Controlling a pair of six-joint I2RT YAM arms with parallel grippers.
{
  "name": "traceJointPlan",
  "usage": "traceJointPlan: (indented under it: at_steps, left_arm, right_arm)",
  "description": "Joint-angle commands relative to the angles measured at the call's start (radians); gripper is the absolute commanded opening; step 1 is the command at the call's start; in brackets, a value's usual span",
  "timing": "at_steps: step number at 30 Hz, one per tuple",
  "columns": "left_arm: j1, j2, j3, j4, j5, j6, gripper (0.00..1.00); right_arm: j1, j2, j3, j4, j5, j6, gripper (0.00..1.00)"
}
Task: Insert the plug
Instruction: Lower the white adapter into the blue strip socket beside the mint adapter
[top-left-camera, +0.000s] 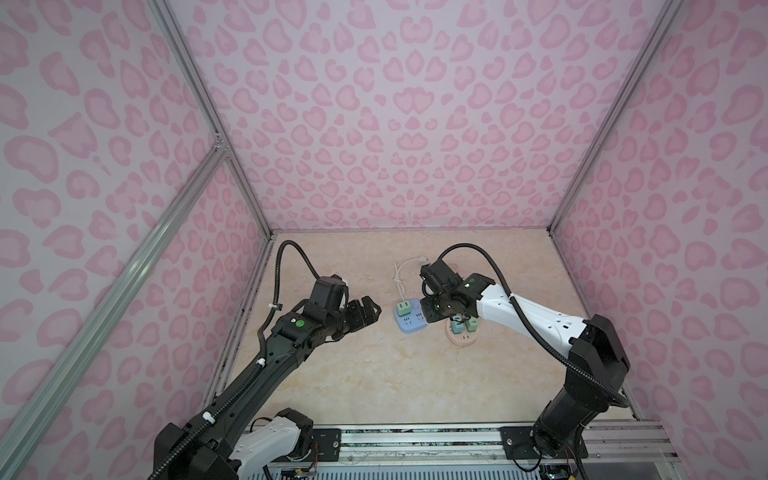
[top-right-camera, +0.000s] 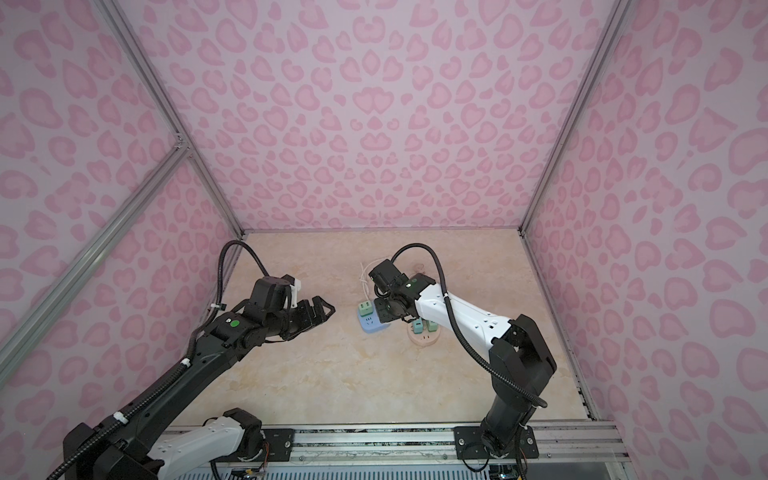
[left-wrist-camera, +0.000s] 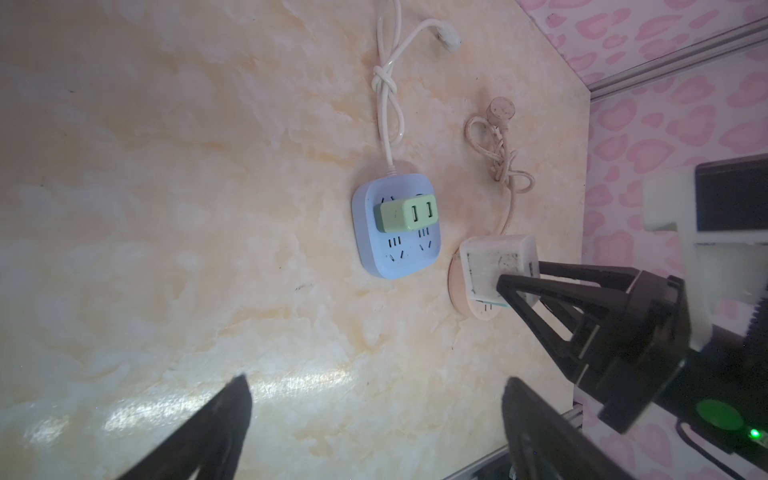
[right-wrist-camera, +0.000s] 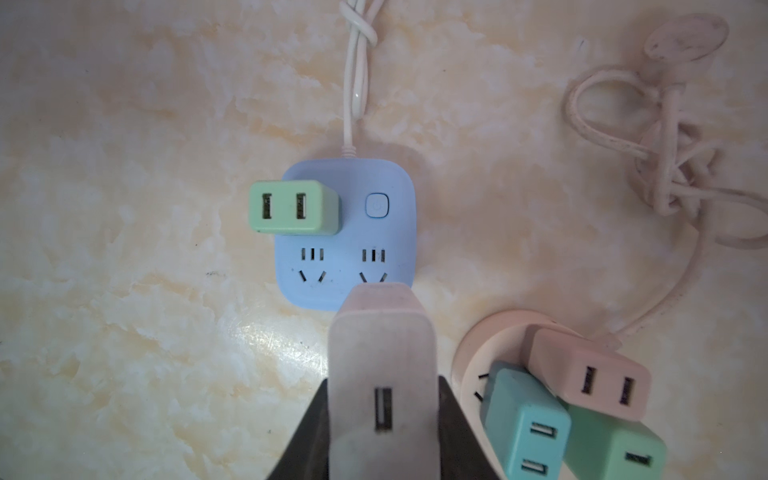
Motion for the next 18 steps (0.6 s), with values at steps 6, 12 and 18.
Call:
traceJointPlan:
  at_steps: [6,12,18]
  left_arm:
    - [0.002,-0.010,-0.009,0.035,-0.027,0.005,0.95]
    - [0.001,-0.003,-0.019,0.038,-0.026,0.003,0.95]
    - [0.002,-0.003,-0.023,0.037,-0.026,0.006,0.94]
  right_arm:
    - [0.000,0.073,0.039,0.057,0.018,-0.009,0.00]
    - [-0.003,0.093,0.034,0.058,0.010,-0.004,0.00]
    - [-0.005,0.108,0.015,0.081,0.003,0.007,0.00]
